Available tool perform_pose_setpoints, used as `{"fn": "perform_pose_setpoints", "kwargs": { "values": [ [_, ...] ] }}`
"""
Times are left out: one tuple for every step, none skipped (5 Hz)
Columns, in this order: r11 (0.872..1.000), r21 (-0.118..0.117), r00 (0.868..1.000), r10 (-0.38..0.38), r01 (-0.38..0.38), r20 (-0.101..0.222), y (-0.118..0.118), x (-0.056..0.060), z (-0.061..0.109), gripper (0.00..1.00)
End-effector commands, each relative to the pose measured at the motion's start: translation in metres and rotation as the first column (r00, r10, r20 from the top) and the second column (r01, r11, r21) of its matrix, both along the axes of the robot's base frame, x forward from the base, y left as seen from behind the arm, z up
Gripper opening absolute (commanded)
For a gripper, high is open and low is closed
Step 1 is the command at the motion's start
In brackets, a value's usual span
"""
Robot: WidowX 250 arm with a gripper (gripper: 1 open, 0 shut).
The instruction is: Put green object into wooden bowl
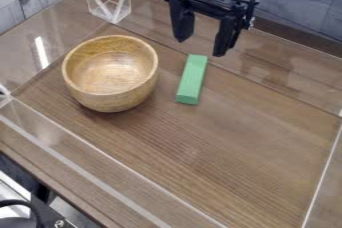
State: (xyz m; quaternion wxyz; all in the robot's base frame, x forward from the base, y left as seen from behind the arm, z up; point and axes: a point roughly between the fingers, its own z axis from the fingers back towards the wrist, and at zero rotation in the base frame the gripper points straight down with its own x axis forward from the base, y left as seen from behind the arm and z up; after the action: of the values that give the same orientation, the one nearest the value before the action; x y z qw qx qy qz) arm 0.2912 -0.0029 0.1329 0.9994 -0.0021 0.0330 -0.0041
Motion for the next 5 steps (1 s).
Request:
{"fn": "perform_pose_setpoints", "kwargs": {
  "values": [
    [0.999,0.003,0.999,0.046,-0.046,-0.003,-0.004,0.002,-0.010,1.00],
    [0.996,0.007,0.996,0.088,-0.088,-0.005,-0.008,0.003,-0.026,1.00],
    [0.999,0.002,0.999,0.039,-0.039,0.011,0.010,0.009,-0.040,1.00],
    [1.000,-0.005,0.999,0.003,-0.003,0.032,0.031,0.015,-0.049,1.00],
    [0.999,-0.013,0.998,0.050,-0.050,0.043,0.022,0.017,-0.054,1.00]
  ]
}}
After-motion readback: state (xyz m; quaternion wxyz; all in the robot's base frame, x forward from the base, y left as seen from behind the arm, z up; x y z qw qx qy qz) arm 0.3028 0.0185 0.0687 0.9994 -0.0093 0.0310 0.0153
